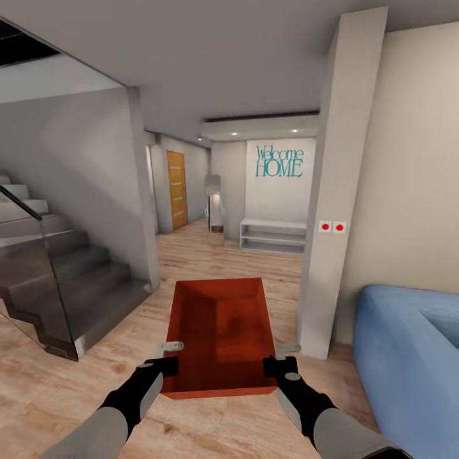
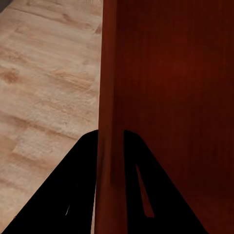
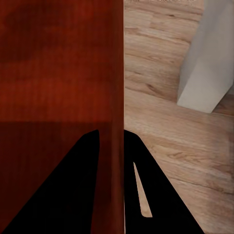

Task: Move the two storage containers from the living room to the garage. In the garage, place one container on the floor and stack the other container on top of it (either order is fine).

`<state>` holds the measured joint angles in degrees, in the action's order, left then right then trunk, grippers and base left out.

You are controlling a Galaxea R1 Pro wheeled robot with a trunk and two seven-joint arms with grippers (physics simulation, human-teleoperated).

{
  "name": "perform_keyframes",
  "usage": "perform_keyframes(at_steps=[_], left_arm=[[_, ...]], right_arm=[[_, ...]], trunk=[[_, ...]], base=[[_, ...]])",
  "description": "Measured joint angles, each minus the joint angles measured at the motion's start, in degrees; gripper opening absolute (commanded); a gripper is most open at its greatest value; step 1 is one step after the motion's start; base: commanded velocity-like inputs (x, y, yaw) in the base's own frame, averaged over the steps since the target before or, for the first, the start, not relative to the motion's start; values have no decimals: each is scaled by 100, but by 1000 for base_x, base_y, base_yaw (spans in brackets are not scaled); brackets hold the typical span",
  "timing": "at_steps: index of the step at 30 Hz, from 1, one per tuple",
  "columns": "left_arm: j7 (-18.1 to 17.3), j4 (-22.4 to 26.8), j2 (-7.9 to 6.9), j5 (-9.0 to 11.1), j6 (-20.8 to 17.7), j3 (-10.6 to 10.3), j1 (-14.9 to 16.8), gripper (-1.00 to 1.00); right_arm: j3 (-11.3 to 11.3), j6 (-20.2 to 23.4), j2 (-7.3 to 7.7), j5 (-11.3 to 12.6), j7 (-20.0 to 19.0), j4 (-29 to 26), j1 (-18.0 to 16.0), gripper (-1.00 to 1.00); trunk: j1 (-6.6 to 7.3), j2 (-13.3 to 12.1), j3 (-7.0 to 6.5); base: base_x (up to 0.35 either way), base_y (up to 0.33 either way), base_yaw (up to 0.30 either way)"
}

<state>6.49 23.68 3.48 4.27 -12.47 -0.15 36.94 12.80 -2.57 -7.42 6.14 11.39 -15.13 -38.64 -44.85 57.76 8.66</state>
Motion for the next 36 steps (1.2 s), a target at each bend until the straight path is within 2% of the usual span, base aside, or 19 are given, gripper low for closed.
perform_keyframes(at_steps=[36], left_arm=[[2,-2,0,4,0,-4,0,-100]], right_arm=[[-3,7,0,-8,0,-3,0,-100]], trunk=[[0,0,0]], base=[[323,0,0]])
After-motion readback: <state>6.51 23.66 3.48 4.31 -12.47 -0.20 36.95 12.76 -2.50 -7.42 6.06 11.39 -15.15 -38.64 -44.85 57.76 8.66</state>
